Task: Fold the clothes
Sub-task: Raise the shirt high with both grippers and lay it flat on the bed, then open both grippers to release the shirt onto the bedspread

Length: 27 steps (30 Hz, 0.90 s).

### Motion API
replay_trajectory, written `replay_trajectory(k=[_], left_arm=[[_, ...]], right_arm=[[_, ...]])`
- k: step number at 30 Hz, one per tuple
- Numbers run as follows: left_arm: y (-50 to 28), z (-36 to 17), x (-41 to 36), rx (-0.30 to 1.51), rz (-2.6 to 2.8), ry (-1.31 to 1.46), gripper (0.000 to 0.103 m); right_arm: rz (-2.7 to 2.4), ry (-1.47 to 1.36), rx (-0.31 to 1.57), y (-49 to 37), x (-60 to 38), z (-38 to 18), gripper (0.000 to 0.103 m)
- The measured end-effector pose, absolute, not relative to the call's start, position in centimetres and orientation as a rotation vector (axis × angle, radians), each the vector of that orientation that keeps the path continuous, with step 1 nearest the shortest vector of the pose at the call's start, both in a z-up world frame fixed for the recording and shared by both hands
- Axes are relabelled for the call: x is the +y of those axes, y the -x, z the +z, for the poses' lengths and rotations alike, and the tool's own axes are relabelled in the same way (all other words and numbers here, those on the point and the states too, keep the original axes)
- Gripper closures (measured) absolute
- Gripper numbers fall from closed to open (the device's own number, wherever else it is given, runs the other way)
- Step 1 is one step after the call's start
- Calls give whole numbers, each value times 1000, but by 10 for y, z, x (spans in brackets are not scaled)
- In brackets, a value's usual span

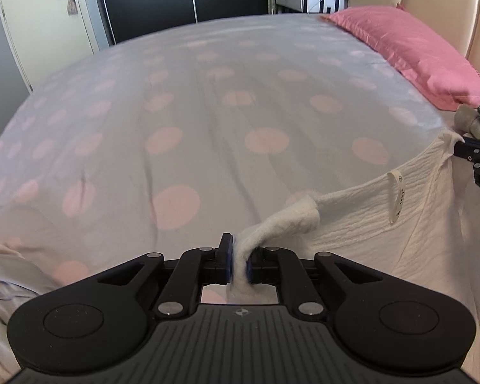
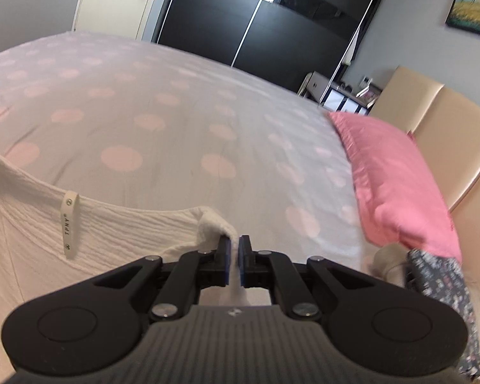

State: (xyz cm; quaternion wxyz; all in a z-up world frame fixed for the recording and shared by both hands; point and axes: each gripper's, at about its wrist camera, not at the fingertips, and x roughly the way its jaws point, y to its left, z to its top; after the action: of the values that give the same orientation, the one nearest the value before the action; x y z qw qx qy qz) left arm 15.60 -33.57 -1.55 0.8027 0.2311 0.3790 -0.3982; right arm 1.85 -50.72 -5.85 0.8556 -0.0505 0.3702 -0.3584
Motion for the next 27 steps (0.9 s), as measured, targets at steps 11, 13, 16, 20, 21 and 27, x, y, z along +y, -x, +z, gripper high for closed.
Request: replay_trajectory(k=[11, 13, 16, 20, 21, 27], left_arm=[[-164, -13, -304, 847, -840, -441, 56], [-160, -5, -286, 842, -835, -460, 56], [-151, 11, -252, 823, -813, -509, 53], [-139, 31, -202, 811, -764, -544, 41], [-136, 34, -189, 815, -750, -550, 40], [-117, 25, -132, 834, -636, -605, 29]], right_arm=[[-732, 48, 812, -2, -506, -60, 64], [-718, 56, 813, 14, -496, -54, 60], [-692, 56, 828, 46, -477, -43, 54], [-682, 10, 855, 92, -455, -32, 50], [-680, -11, 860, 106, -450, -29, 50], [-698, -147, 879, 167, -430, -13, 49]])
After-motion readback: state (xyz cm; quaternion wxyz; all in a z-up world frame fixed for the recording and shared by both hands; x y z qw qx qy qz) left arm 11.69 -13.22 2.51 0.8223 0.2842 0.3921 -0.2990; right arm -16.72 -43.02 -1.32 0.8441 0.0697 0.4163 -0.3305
